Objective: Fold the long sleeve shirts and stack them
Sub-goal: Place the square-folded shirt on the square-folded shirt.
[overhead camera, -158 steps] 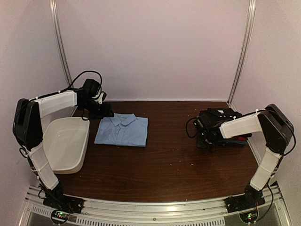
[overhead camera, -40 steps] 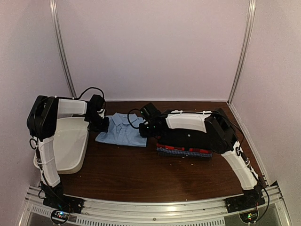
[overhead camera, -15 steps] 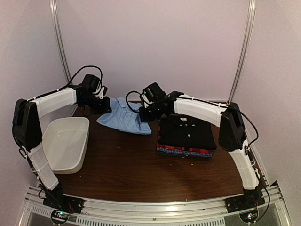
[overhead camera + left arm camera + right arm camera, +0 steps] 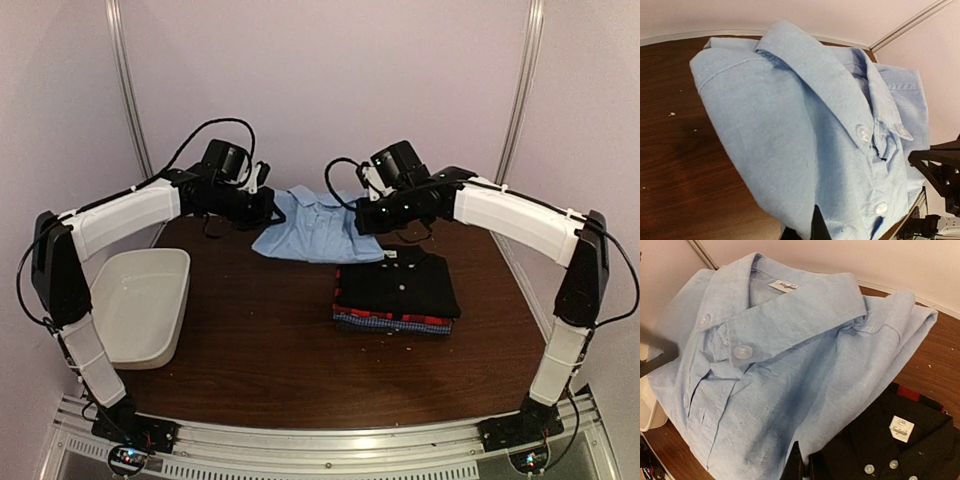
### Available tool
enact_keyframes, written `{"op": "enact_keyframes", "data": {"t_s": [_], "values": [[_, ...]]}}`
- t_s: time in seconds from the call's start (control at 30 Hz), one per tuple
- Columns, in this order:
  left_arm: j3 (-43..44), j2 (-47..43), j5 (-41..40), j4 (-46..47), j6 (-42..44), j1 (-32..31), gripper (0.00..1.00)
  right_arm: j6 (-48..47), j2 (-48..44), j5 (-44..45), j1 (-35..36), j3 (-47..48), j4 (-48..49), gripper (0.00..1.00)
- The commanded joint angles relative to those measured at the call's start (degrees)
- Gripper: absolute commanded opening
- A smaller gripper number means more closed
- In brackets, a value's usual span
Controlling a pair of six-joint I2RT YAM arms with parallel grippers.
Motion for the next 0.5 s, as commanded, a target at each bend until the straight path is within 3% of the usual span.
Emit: {"op": "enact_keyframes", "data": {"t_s": [0.0,0.23,0.47], "values": [[1.85,0.99,3.7,8.7,-5.4,-3.97,0.0,0.15,-8.69,2.11,-3.82,-10.48,3.92,0.0],[5.12,7.0,4.63,12.62,-9.71,-11.25,0.0,1.17,-21.07,2.11,-9.13,-25.51,5.27,0.0],[8.49,13.06,5.87,14.27,-12.21,-16.09,0.0,1.42,-28.45,3.81,-12.86,-34.11,4.31,0.0]]}}
